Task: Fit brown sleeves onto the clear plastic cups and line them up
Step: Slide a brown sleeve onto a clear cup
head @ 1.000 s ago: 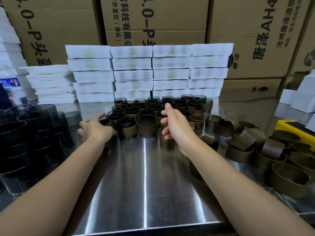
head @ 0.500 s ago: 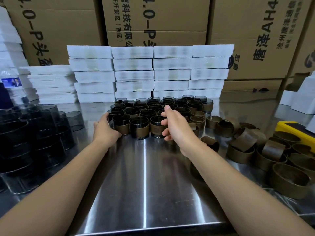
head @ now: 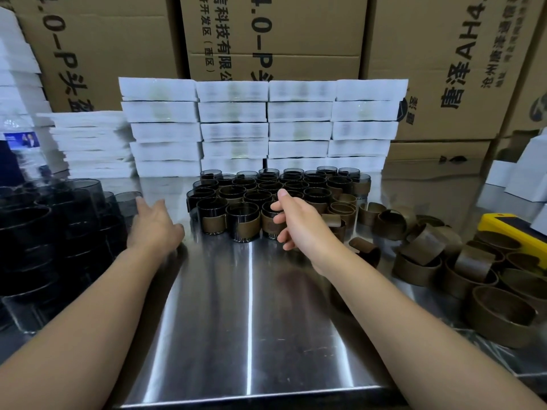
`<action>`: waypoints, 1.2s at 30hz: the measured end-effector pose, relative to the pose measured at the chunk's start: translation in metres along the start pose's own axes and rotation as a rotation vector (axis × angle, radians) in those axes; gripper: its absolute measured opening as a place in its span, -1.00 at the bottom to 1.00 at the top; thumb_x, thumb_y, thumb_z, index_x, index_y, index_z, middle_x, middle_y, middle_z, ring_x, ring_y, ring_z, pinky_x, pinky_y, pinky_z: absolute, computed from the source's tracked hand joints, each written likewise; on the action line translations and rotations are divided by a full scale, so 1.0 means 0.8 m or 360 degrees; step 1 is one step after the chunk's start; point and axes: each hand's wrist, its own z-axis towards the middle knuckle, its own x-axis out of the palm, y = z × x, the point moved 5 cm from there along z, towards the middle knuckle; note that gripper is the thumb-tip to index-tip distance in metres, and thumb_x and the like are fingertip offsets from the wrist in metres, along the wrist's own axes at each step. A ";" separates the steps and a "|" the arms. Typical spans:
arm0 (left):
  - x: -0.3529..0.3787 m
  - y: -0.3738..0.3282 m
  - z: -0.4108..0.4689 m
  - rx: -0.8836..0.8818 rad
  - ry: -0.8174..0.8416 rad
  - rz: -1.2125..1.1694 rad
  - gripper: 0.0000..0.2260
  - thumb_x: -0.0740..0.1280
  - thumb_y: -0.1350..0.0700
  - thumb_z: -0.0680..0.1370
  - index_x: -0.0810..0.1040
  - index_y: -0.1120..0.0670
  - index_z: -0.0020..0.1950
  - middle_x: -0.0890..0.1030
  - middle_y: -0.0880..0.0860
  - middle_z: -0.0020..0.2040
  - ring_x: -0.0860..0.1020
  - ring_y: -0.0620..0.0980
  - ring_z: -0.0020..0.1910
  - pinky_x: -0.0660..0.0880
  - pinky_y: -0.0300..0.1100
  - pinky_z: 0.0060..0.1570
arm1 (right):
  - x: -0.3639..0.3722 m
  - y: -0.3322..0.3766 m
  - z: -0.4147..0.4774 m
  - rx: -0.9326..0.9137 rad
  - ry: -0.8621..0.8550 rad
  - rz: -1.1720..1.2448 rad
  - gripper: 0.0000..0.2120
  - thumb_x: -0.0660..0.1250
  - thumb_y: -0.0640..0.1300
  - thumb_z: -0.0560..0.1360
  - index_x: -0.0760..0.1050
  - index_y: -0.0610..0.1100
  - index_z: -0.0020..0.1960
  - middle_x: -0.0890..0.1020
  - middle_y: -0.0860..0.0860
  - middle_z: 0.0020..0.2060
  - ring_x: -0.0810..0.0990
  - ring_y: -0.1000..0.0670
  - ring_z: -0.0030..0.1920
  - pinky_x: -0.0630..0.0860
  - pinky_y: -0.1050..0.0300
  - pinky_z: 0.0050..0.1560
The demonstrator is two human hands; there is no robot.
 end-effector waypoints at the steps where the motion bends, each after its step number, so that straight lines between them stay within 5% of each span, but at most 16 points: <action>1: 0.004 0.003 0.001 -0.0008 0.0034 -0.0008 -0.45 0.29 0.16 0.55 0.19 0.15 0.51 -0.10 0.23 0.57 0.28 0.37 0.38 0.33 0.11 0.27 | 0.001 0.000 -0.001 -0.0001 0.0012 -0.0008 -0.65 0.03 0.16 0.62 0.46 -0.06 0.05 0.49 0.07 -0.19 0.44 0.09 -0.42 0.42 0.24 -0.42; 7: 0.011 0.013 0.013 -0.0050 0.0036 0.0076 -0.36 0.19 0.33 0.53 0.13 -0.04 0.55 -0.23 0.16 0.57 0.44 0.38 0.22 0.41 0.02 -0.04 | 0.005 -0.001 -0.003 -0.0011 0.0068 -0.0073 -0.65 0.03 0.15 0.62 0.47 -0.05 0.03 0.50 0.08 -0.21 0.46 0.07 -0.38 0.44 0.20 -0.35; 13: 0.018 0.002 0.027 -0.0093 0.0186 0.0389 -0.40 0.06 0.29 0.60 -0.04 -0.06 0.58 -0.29 0.24 0.55 0.31 0.39 0.36 0.35 0.15 0.25 | 0.008 -0.002 0.000 -0.0080 0.0093 -0.0152 -0.66 0.02 0.15 0.61 0.47 -0.02 -0.03 0.51 0.09 -0.22 0.49 0.07 -0.36 0.46 0.16 -0.31; 19: 0.014 -0.007 0.032 -0.0171 0.0212 0.0426 -0.34 0.12 0.30 0.59 -0.14 0.02 0.59 -0.37 0.33 0.50 0.35 0.42 0.32 0.38 0.14 0.21 | 0.010 -0.003 0.001 -0.0171 0.0085 -0.0329 -0.65 0.01 0.16 0.61 0.46 0.06 -0.17 0.52 0.14 -0.21 0.51 0.06 -0.22 0.46 0.08 -0.08; 22: 0.011 -0.009 0.028 -0.0157 0.0199 0.0415 -0.31 0.22 0.25 0.57 -0.12 0.05 0.58 -0.23 0.34 0.52 0.40 0.40 0.27 0.43 0.12 0.12 | 0.006 -0.002 0.001 -0.0245 0.0030 -0.0588 -0.59 -0.01 0.16 0.62 0.53 -0.04 -0.06 0.54 0.09 -0.13 0.53 0.00 -0.03 0.44 0.05 0.02; 26: 0.004 -0.007 0.021 -0.0070 0.0074 0.0411 -0.47 0.30 0.22 0.53 0.16 0.15 0.44 0.14 0.28 0.38 0.45 0.34 0.14 0.41 0.03 -0.13 | 0.007 -0.003 -0.001 -0.0277 0.0004 -0.0713 -0.55 -0.01 0.17 0.61 0.55 -0.06 -0.05 0.56 0.00 -0.03 0.53 -0.04 0.03 0.44 -0.03 0.12; 30: 0.004 -0.006 0.011 -0.0030 -0.0031 0.0425 -0.65 0.28 0.27 0.52 0.33 0.16 0.28 0.20 0.24 0.25 0.42 0.30 0.11 0.37 0.02 -0.20 | 0.005 -0.001 -0.001 -0.0304 -0.0020 -0.0765 -0.53 -0.01 0.17 0.61 0.56 -0.10 -0.05 0.58 -0.02 -0.05 0.54 -0.05 0.00 0.46 -0.06 0.11; 36: 0.001 -0.012 0.001 0.0160 -0.0214 0.0509 -0.57 0.27 0.27 0.54 0.35 0.02 0.38 0.30 0.24 0.19 0.48 0.26 0.00 0.33 -0.02 -0.29 | 0.007 -0.003 -0.004 -0.0373 -0.0036 -0.1051 -0.63 0.06 0.16 0.59 0.41 -0.04 -0.24 0.51 0.02 -0.09 0.52 -0.05 -0.03 0.46 -0.02 0.02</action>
